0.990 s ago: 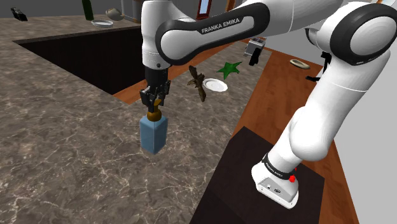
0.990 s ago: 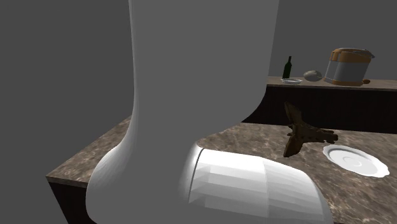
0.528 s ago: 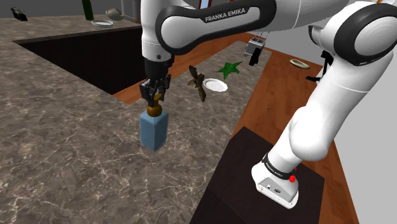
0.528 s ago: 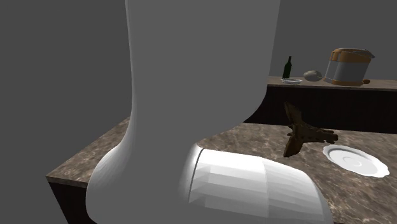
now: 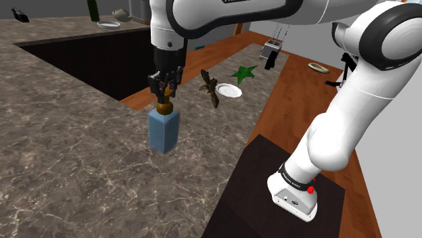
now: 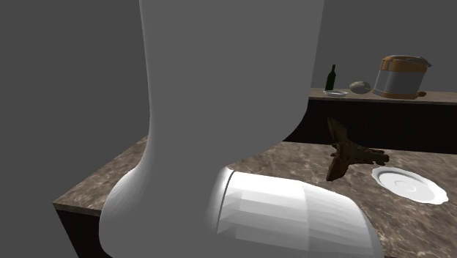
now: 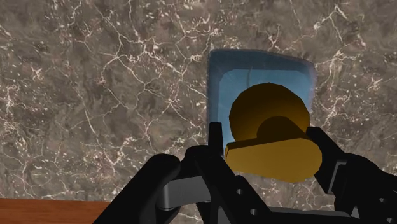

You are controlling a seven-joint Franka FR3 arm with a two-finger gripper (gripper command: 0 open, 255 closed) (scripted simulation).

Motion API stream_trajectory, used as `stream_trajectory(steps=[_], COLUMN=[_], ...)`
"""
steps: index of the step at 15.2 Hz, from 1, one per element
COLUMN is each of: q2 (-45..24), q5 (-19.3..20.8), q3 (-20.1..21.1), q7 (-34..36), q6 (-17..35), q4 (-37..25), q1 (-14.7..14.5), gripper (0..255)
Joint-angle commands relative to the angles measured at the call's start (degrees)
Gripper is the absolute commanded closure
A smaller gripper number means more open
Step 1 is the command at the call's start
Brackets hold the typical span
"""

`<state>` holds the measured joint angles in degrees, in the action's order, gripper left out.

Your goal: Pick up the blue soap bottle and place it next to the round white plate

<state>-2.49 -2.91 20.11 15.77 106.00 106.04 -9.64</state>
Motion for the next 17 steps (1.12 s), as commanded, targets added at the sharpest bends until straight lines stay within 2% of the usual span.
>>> stream_trajectory(steps=[1,17], q2=[0.06,-0.36], q5=[0.00,0.23], q3=[0.01,0.07], q7=[0.10,0.86], q6=[-1.49,-13.90], q4=[-1.44,-14.27], q1=[-0.01,-0.08], gripper=[255,255])
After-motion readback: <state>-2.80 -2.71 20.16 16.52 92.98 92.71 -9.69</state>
